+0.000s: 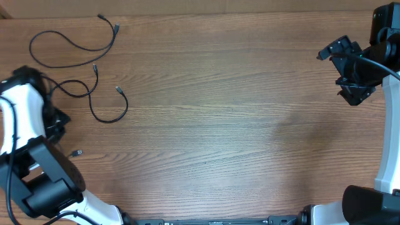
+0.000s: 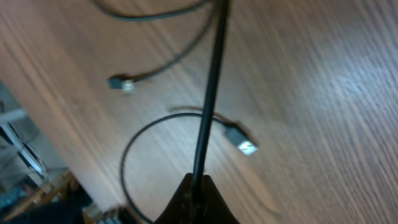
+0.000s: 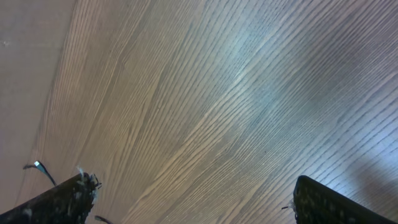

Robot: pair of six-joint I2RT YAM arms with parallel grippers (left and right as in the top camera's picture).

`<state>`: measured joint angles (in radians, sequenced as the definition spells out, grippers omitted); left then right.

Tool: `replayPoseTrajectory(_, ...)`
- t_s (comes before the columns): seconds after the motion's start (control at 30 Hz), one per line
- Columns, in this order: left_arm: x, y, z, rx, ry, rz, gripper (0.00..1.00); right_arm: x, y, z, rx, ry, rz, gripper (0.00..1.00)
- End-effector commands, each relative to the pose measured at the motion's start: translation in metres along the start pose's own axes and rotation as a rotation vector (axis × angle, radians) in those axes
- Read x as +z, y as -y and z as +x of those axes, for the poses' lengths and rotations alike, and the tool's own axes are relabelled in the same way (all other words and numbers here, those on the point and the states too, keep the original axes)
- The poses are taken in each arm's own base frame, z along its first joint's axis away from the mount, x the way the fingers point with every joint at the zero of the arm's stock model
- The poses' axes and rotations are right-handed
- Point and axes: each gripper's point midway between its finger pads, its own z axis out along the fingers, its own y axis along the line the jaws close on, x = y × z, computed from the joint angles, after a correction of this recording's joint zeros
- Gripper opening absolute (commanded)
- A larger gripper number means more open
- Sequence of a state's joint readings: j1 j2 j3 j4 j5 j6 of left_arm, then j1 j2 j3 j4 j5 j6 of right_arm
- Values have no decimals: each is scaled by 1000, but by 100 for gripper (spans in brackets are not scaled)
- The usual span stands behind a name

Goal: Untangle cables

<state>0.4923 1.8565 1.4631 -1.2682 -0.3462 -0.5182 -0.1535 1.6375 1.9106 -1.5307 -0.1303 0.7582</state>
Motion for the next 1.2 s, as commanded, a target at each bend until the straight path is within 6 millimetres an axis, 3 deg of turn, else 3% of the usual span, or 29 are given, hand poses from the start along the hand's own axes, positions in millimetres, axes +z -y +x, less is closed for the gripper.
replayPoseTrajectory(0.0, 6, 15, 13, 10, 50, -51, 4, -3, -1, -2, -11, 16, -4, 100)
replayPoseTrajectory(0.17, 31, 40, 38, 94, 64, -53, 8, -3, -1, -2, -11, 16, -4, 100)
replayPoseTrajectory(0.3, 45, 39, 52, 107, 34, -63, 13, -3, -1, -2, -11, 16, -4, 100)
replayPoseTrajectory(0.4, 48, 41, 59, 112, 4, -44, 20, -3, -1, -2, -11, 16, -4, 100)
replayPoseTrajectory(0.57, 34, 39, 58, 129, -18, -42, 19, -3, -1, -2, -11, 16, -4, 100)
replayPoseTrajectory(0.7, -9, 38, 42, 158, -15, -10, 29, -3, -1, -2, -11, 16, -4, 100)
replayPoseTrajectory(0.77, -33, 50, 37, 240, -17, 83, 32, -3, -1, -2, -11, 16, -4, 100)
replayPoseTrajectory(0.83, -60, 70, 36, 347, -19, 238, 40, -3, -1, -2, -11, 16, -4, 100)
replayPoseTrajectory(0.9, -106, 101, 46, 517, -9, 512, 57, -3, -1, -2, -11, 16, -4, 100)
replayPoseTrajectory(1.0, -158, 122, 60, 634, 37, 783, 74, -3, -1, -2, -11, 16, -4, 100)
replayPoseTrajectory(1.1, -193, 115, 71, 660, 111, 889, 82, -3, -1, -2, -11, 16, -4, 100)
replayPoseTrajectory(1.17, -212, 97, 77, 658, 181, 891, 88, -3, -1, -2, -11, 16, -4, 100)
